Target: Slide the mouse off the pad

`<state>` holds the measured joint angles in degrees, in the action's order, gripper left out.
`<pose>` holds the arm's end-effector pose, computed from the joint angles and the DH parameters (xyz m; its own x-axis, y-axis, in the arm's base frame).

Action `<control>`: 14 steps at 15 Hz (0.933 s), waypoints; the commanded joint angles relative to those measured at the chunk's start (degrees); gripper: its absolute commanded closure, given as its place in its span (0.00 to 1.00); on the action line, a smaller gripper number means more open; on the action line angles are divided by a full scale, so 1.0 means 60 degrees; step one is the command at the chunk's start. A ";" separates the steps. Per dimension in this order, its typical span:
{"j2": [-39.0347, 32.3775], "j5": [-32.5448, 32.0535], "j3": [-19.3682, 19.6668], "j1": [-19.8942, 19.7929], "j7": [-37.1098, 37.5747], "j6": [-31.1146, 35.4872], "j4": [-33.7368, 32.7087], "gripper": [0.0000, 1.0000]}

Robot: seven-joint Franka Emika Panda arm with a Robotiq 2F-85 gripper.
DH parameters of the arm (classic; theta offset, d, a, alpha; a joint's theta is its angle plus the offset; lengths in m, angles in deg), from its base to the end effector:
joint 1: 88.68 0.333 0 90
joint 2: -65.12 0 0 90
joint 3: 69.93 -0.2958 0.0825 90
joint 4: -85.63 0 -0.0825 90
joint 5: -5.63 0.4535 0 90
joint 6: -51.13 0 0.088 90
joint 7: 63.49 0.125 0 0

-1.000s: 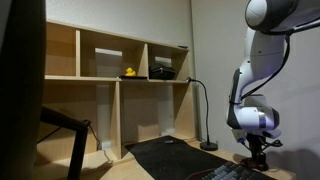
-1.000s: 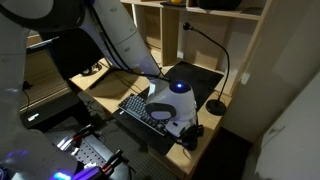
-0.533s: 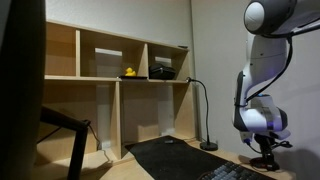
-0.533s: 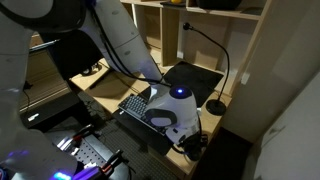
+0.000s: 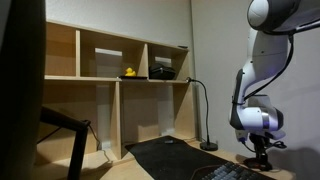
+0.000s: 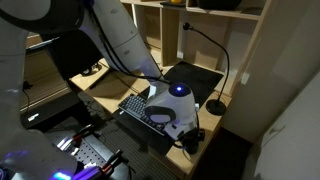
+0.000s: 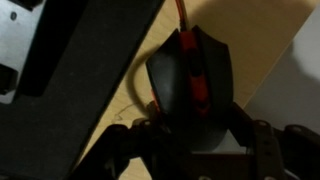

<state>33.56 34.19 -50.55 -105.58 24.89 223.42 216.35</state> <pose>0.4113 -0.3743 0.0489 -0.8558 -0.5172 0.0045 -0.5031 0.8304 -0.2392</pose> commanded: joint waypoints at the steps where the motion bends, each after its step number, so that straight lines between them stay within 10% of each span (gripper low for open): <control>1: -0.0638 0.0223 -0.0805 -0.0384 -0.0108 -0.0295 -0.0002 0.57; 3: -0.0685 0.0100 -0.0633 -0.0229 0.0035 -0.0479 -0.0028 0.42; 4: -0.0649 -0.0026 -0.0605 -0.0246 -0.0094 -0.0693 -0.0027 0.08; 14: 0.0161 -0.1166 0.0876 0.1039 0.0256 -0.0168 0.0712 0.00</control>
<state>33.53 29.37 -49.72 -103.79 24.68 219.89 216.69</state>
